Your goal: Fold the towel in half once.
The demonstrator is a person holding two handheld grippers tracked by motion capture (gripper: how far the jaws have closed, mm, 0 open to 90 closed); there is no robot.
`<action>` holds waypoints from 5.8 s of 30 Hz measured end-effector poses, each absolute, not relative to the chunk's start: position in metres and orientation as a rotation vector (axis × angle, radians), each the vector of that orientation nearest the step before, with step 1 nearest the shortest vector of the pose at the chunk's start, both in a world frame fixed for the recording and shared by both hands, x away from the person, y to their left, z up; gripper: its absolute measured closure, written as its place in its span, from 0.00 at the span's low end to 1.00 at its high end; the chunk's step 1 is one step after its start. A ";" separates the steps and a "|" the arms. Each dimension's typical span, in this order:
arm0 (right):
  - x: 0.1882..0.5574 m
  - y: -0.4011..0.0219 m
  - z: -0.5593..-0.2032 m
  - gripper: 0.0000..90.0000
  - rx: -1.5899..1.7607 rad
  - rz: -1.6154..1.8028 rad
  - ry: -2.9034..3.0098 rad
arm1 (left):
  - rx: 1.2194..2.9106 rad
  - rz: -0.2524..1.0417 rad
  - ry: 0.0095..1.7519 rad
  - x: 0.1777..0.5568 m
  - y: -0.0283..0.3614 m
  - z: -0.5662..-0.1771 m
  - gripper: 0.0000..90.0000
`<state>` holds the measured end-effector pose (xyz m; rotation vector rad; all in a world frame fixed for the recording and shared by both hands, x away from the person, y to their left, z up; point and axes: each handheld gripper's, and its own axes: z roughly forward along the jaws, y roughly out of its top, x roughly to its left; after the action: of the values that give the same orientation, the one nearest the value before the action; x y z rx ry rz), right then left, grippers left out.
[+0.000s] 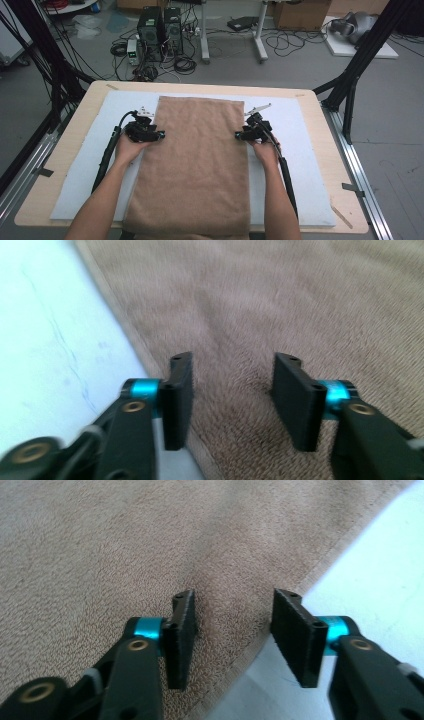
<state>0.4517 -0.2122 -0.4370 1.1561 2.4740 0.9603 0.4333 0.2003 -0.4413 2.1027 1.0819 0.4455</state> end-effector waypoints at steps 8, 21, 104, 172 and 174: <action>0.450 -0.207 -0.434 0.91 1.138 0.986 2.538 | 2.092 0.398 1.100 0.433 0.201 -0.439 0.91; 0.429 -0.222 -0.391 0.92 0.982 1.113 2.559 | 2.017 0.385 0.975 0.409 0.219 -0.404 0.93; 0.280 -0.237 -0.365 0.81 0.475 1.369 2.785 | 2.083 0.171 0.666 0.254 0.256 -0.395 0.82; 0.414 -0.238 -0.357 0.94 0.874 1.076 2.508 | 2.019 0.529 0.960 0.399 0.207 -0.358 0.91; 0.423 -0.240 -0.340 0.94 0.877 1.064 2.476 | 2.004 0.565 0.953 0.407 0.204 -0.338 0.91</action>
<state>0.4227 -0.2396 -0.3397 0.8769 2.4758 1.0640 0.4075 0.2042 -0.3380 2.0040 0.9529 0.5650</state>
